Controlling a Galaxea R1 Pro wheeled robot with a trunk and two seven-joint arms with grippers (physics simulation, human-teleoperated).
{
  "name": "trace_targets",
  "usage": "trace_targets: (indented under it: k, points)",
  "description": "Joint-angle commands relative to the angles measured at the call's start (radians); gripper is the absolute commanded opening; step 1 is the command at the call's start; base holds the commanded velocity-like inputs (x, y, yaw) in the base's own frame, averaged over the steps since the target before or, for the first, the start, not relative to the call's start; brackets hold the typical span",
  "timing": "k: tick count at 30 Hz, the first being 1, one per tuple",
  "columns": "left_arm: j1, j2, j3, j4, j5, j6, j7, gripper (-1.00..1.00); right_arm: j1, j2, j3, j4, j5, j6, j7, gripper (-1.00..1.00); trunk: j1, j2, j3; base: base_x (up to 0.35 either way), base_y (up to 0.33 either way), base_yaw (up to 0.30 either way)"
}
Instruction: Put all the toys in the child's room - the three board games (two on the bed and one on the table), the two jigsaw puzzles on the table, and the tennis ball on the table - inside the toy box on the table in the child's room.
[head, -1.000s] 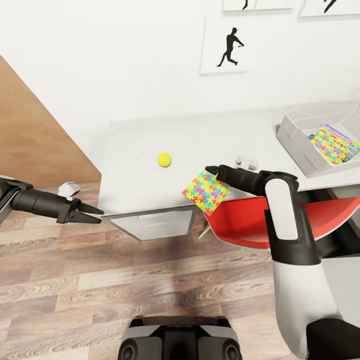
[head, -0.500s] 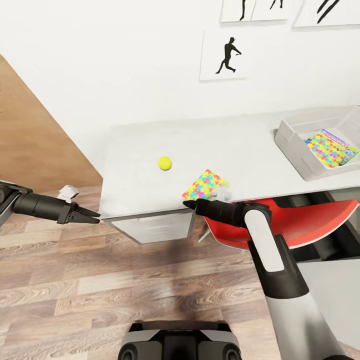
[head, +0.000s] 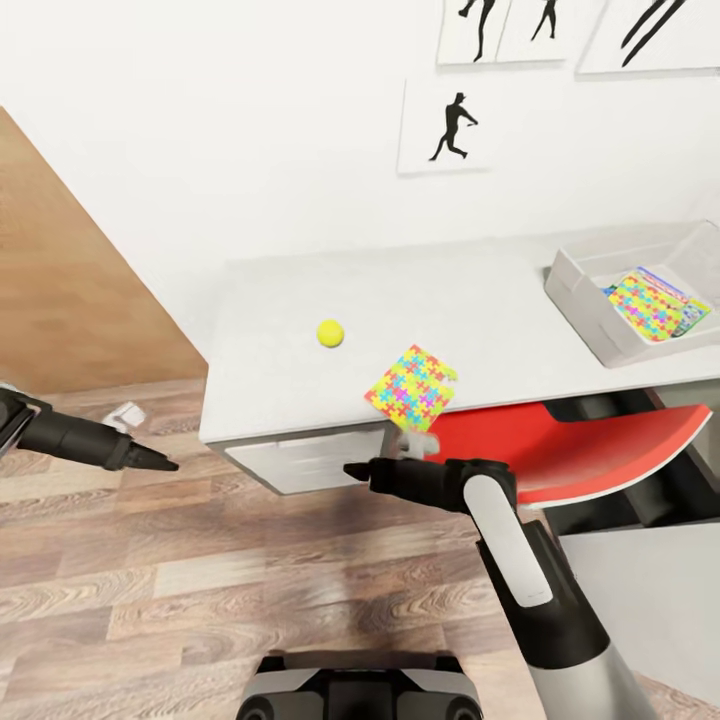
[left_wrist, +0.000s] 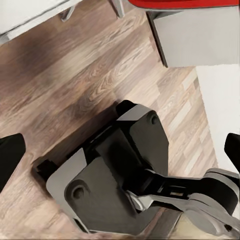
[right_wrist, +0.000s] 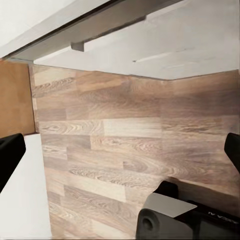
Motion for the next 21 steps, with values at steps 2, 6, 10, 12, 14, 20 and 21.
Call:
trace_targets:
  k: [2, 6, 10, 12, 14, 20, 21]
  points:
    - [-0.001, 0.002, -0.004, 0.031, -0.014, -0.014, -0.001, 1.00, 0.011, 0.000, 0.001, -0.001, -0.009, 0.003, -0.010, 1.00, 0.001, -0.002, 0.002, 0.000, 0.000, 0.000]
    - [-0.001, 0.006, -0.001, 0.107, -0.041, -0.073, 0.001, 1.00, 0.042, -0.001, 0.001, -0.001, -0.008, 0.003, 0.014, 1.00, 0.001, -0.002, 0.008, 0.000, 0.000, 0.000]
    - [-0.001, 0.012, -0.001, 0.163, -0.107, -0.094, 0.032, 1.00, 0.074, -0.002, 0.000, -0.001, -0.007, 0.003, 0.062, 1.00, 0.001, -0.002, 0.015, 0.000, 0.000, 0.000]
    - [-0.001, 0.014, 0.001, 0.174, -0.156, -0.093, 0.068, 1.00, 0.094, -0.002, -0.001, -0.001, -0.006, 0.003, 0.074, 1.00, 0.001, -0.002, 0.018, 0.000, 0.000, 0.000]
    - [-0.001, 0.015, 0.005, 0.193, -0.203, -0.087, 0.132, 1.00, 0.122, -0.008, -0.001, -0.001, -0.005, -0.013, 0.083, 1.00, 0.001, -0.002, 0.021, 0.000, 0.000, 0.000]
    - [-0.001, 0.002, 0.118, 0.300, -0.227, -0.050, 0.321, 1.00, 0.167, -0.015, 0.000, -0.001, -0.006, -0.053, 0.088, 1.00, 0.001, -0.002, 0.031, 0.000, 0.000, 0.000]
    - [-0.001, -0.004, 0.176, 0.341, -0.226, -0.047, 0.359, 1.00, 0.177, -0.016, 0.001, -0.001, -0.005, -0.055, 0.089, 1.00, 0.001, -0.002, 0.033, 0.000, 0.000, 0.000]
